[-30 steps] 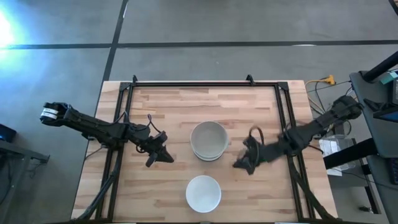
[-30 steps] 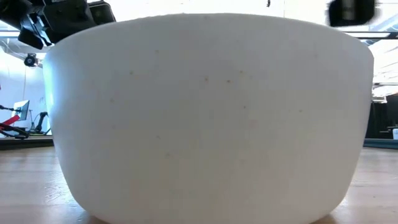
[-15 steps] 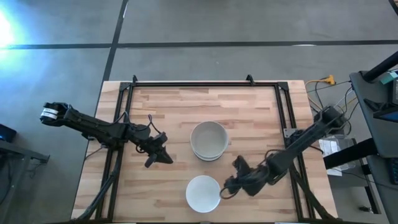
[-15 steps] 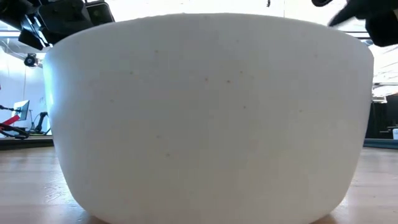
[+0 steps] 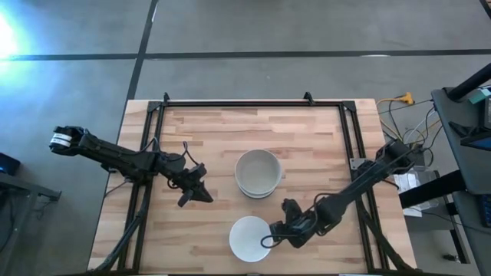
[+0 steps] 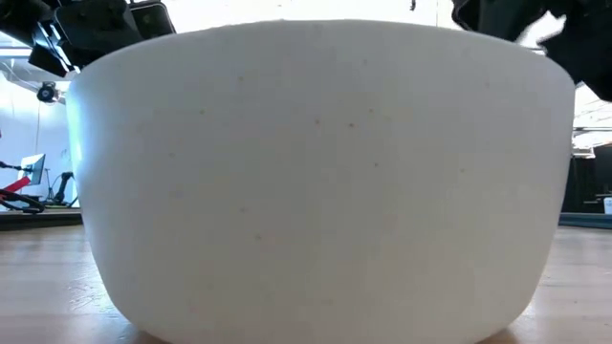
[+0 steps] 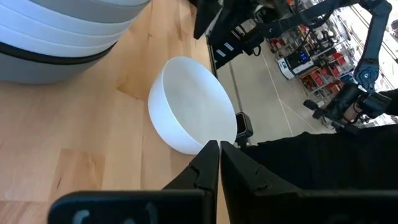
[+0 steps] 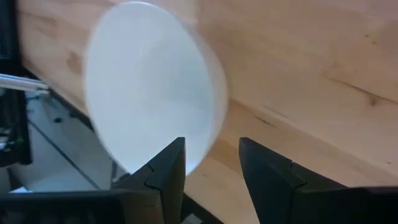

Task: Nest bowls inside each other
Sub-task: Stack the white bowl on the gray bowl

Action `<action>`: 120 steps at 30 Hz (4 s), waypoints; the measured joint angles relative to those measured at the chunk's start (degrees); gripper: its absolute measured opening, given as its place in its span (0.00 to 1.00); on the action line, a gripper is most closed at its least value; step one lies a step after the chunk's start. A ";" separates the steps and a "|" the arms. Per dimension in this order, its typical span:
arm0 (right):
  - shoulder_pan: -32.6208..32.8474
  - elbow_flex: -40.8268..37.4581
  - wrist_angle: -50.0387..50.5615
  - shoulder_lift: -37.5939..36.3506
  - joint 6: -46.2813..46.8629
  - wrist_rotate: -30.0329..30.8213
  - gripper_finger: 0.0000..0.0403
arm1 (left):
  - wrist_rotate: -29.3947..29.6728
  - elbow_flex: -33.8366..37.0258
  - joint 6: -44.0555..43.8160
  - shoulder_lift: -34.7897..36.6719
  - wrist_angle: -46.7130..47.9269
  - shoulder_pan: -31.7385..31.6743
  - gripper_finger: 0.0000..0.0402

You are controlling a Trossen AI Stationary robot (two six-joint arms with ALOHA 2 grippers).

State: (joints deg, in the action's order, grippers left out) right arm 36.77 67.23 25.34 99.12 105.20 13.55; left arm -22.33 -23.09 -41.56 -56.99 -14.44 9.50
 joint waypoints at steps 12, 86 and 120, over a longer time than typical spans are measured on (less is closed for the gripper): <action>-2.62 -0.90 -0.72 0.30 -0.28 -1.99 0.36 | -1.16 0.00 -0.01 0.00 0.02 0.02 0.00; -17.58 6.84 30.96 -26.23 -24.64 1.12 0.02 | -1.73 -0.09 -1.20 -1.33 -0.11 0.04 0.00; -46.94 32.65 42.95 2.34 -73.45 -27.37 0.02 | 1.70 -0.31 -3.10 -1.38 -0.13 0.02 0.00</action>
State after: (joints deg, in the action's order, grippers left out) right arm -10.17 99.88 68.29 101.46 31.75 -13.82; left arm -20.62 -23.40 -44.66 -58.37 -14.57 9.52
